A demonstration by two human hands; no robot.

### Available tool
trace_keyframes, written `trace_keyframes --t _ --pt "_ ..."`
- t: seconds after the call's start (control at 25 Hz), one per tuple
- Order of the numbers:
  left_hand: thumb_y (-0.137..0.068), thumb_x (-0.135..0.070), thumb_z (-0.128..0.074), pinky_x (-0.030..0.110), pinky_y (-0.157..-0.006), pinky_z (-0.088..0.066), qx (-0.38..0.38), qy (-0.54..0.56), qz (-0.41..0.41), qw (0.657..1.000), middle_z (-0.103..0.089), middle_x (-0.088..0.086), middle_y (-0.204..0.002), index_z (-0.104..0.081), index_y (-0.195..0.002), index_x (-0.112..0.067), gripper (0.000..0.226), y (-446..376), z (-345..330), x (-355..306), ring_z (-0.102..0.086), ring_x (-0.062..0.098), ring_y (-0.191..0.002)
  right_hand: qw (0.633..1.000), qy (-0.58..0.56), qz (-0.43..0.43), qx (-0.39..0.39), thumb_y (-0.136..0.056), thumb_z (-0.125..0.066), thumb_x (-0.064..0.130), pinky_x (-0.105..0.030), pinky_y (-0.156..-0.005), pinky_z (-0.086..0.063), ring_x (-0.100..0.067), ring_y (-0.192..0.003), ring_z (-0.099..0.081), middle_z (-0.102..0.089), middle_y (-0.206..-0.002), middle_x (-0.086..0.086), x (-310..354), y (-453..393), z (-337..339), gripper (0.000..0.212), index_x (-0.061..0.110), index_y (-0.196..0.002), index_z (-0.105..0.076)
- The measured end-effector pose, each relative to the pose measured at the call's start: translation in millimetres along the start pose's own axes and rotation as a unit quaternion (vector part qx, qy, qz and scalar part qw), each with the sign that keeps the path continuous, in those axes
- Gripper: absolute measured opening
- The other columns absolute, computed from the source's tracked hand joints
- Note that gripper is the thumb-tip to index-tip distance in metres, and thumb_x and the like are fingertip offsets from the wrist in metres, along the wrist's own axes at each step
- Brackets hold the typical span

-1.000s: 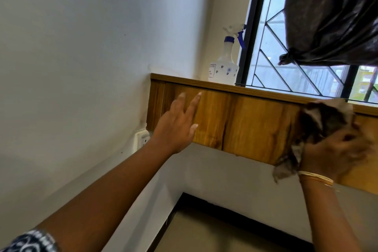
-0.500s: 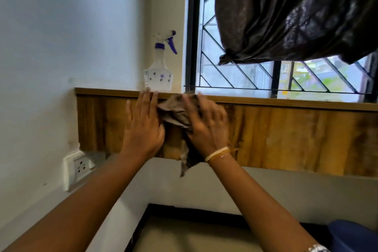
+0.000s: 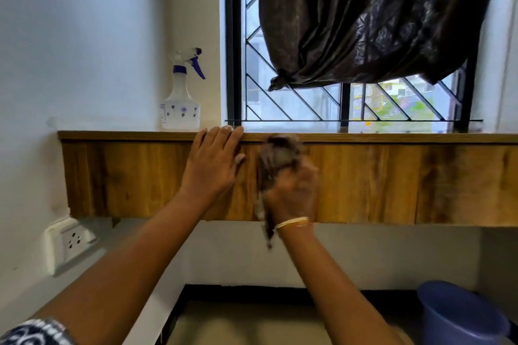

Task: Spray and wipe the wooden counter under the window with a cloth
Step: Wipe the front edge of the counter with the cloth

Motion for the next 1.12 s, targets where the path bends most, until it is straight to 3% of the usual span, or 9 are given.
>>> trace_keyframes --t 0.12,0.24,0.32,0.48,0.68,0.76,0.84,0.96,1.12 --pt "-0.089 -0.041 -0.043 0.044 -0.105 -0.035 0.015 0.011 -0.042 0.999 -0.055 0.015 -0.132 -0.039 -0.142 -0.019 0.058 -3.2 6.3 14.5 -0.050 0.034 -0.121 0.972 -0.001 0.234 -0.012 -0.084 -0.057 0.021 -0.036 -0.069 -0.041 -0.024 -0.082 -0.039 -0.044 -0.113 -0.012 69.7 25.9 -9.4 0.062 0.005 -0.140 -0.037" --pt "-0.092 -0.040 -0.038 0.046 -0.098 -0.042 0.025 -0.006 -0.038 0.999 -0.056 0.016 -0.126 -0.042 -0.139 -0.014 0.054 -3.8 7.4 11.4 -0.053 0.034 -0.114 0.952 0.011 0.300 -0.049 -0.082 -0.065 0.022 -0.037 -0.068 -0.040 -0.025 -0.084 -0.043 -0.046 -0.114 -0.012 32.7 18.1 8.5 0.068 0.008 -0.142 -0.036" --pt "-0.095 -0.041 -0.037 0.045 -0.094 -0.043 0.011 -0.022 -0.002 1.000 -0.057 0.015 -0.119 -0.046 -0.132 -0.010 0.049 -4.3 9.2 4.2 -0.054 0.033 -0.109 0.969 0.029 0.232 -0.083 -0.082 -0.061 0.022 -0.040 -0.068 -0.043 -0.032 -0.086 -0.047 -0.055 -0.109 -0.022 -45.9 -6.9 26.0 0.061 0.004 -0.137 -0.041" --pt "-0.096 -0.044 -0.034 0.043 -0.092 -0.045 0.006 0.007 -0.003 1.000 -0.061 0.014 -0.113 -0.052 -0.123 -0.007 0.049 -22.7 7.1 -37.1 -0.057 0.029 -0.104 0.985 0.087 -0.079 -0.125 -0.096 -0.041 0.038 -0.062 -0.081 -0.047 -0.054 -0.097 -0.055 -0.055 -0.109 -0.039 -219.5 -47.0 77.9 0.047 -0.006 -0.113 -0.047" --pt "-0.095 -0.029 -0.048 0.037 -0.092 -0.046 -0.029 0.080 -0.038 0.996 -0.065 0.009 -0.116 -0.057 -0.124 -0.009 0.036 -35.4 11.1 -80.7 -0.061 0.025 -0.106 0.947 0.079 -0.288 -0.120 -0.088 -0.044 0.040 -0.061 -0.098 -0.035 -0.058 -0.119 -0.044 -0.044 -0.131 -0.039 -220.2 -39.4 85.7 0.066 -0.015 -0.123 -0.047" --pt "-0.094 -0.022 -0.054 0.035 -0.091 -0.045 -0.052 0.092 -0.035 0.994 -0.066 0.008 -0.115 -0.058 -0.124 -0.010 0.032 -32.0 11.9 -75.6 -0.061 0.024 -0.104 0.974 0.042 -0.184 -0.127 -0.084 -0.048 0.041 -0.059 -0.096 -0.041 -0.055 -0.114 -0.047 -0.045 -0.127 -0.038 -153.4 -28.0 70.6 0.068 -0.015 -0.121 -0.046" --pt "-0.094 -0.019 -0.054 0.035 -0.089 -0.046 -0.073 0.091 -0.043 0.992 -0.066 0.008 -0.113 -0.059 -0.123 -0.009 0.030 -32.6 12.4 -72.4 -0.061 0.025 -0.103 0.997 -0.005 0.061 -0.037 -0.077 -0.053 0.044 -0.049 -0.103 -0.037 -0.041 -0.116 -0.042 -0.038 -0.134 -0.024 -69.0 -2.3 36.4 0.079 -0.006 -0.135 -0.036" --pt "-0.094 -0.015 -0.055 0.038 -0.088 -0.047 -0.100 0.061 -0.060 0.991 -0.065 0.012 -0.112 -0.059 -0.124 -0.006 0.031 -33.5 9.3 -74.8 -0.061 0.028 -0.102 0.947 0.036 0.320 0.022 -0.080 -0.056 0.048 -0.045 -0.111 -0.029 -0.030 -0.122 -0.043 -0.034 -0.143 -0.012 -21.8 18.2 16.5 0.080 0.007 -0.145 -0.033" --pt "-0.097 -0.017 -0.050 0.038 -0.085 -0.047 -0.156 0.069 -0.044 0.984 -0.066 0.012 -0.106 -0.061 -0.119 -0.004 0.029 -30.8 4.1 -74.7 -0.061 0.027 -0.097 0.978 0.042 0.171 -0.114 -0.090 -0.046 0.050 -0.051 -0.106 -0.034 -0.034 -0.123 -0.042 -0.038 -0.136 -0.016 -114.9 -28.9 58.5 0.068 0.004 -0.141 -0.041"
Point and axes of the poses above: each hand's wrist, its own y-axis away from the middle knuckle, its own z-axis out of the back of the hand, x = y × z, the point moved 9 cm from there along -y, towards the middle knuckle
